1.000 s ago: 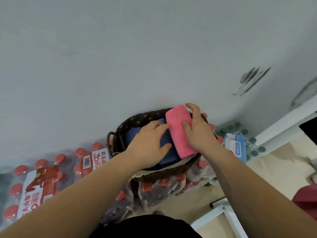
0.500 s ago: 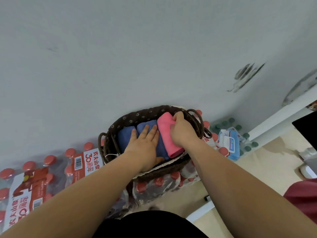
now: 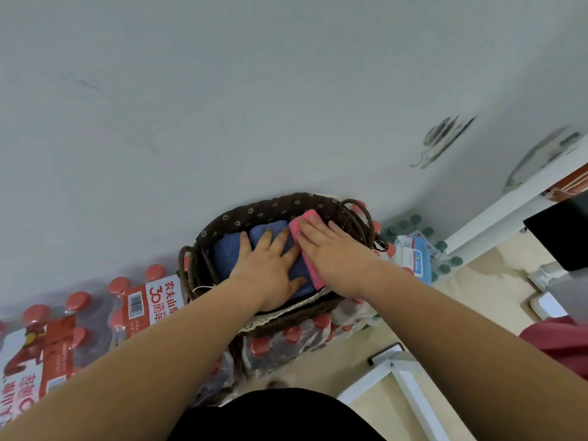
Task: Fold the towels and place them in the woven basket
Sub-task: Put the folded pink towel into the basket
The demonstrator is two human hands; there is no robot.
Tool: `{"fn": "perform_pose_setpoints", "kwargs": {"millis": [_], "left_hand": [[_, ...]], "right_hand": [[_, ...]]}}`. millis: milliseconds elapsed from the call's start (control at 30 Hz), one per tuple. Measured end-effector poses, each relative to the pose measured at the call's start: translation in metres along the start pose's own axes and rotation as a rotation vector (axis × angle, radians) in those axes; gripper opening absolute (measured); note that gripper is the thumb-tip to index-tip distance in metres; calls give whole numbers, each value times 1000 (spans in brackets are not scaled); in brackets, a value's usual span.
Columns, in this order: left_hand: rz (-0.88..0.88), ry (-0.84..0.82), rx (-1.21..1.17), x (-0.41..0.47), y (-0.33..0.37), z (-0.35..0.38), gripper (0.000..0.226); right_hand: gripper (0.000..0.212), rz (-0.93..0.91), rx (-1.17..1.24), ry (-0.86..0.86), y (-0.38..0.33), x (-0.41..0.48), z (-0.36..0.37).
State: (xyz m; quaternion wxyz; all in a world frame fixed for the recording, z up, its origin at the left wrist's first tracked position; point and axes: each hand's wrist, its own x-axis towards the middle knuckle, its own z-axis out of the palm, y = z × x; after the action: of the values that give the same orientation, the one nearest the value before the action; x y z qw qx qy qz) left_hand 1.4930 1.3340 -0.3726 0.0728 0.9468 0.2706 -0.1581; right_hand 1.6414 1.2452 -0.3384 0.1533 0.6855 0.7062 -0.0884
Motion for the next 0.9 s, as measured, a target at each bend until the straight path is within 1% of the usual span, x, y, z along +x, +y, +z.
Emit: {"fn": "perform_pose_setpoints", "kwargs": {"millis": [67, 133, 200, 233, 333, 467, 600, 700, 800, 900], "left_hand": [[-1, -5, -1, 0, 0, 3, 79], [-3, -11, -2, 0, 0, 7, 79], [-5, -21, -4, -1, -1, 8, 80], [-6, -26, -7, -2, -2, 8, 80], [-15, -45, -2, -4, -5, 8, 82], [-23, -68, 2, -3, -6, 9, 87], [-1, -100, 27, 0, -5, 1, 86], [22, -92, 26, 2, -6, -11, 81], [13, -23, -27, 2, -5, -13, 72], [-32, -28, -53, 1, 5, -3, 79]], "right_hand": [[82, -25, 19, -115, 4, 5, 0], [90, -3, 74, -219, 5, 15, 2], [93, 70, 214, -301, 1, 26, 7], [92, 108, 286, -313, -1, 29, 10], [93, 170, 386, -301, -5, 35, 16], [93, 198, 402, -337, -5, 40, 21], [90, 193, 436, -356, -2, 42, 20], [84, 176, 498, -271, -4, 34, 12], [81, 187, 564, -144, -8, 24, 7], [89, 255, 712, -170, -13, 19, 3]]}}
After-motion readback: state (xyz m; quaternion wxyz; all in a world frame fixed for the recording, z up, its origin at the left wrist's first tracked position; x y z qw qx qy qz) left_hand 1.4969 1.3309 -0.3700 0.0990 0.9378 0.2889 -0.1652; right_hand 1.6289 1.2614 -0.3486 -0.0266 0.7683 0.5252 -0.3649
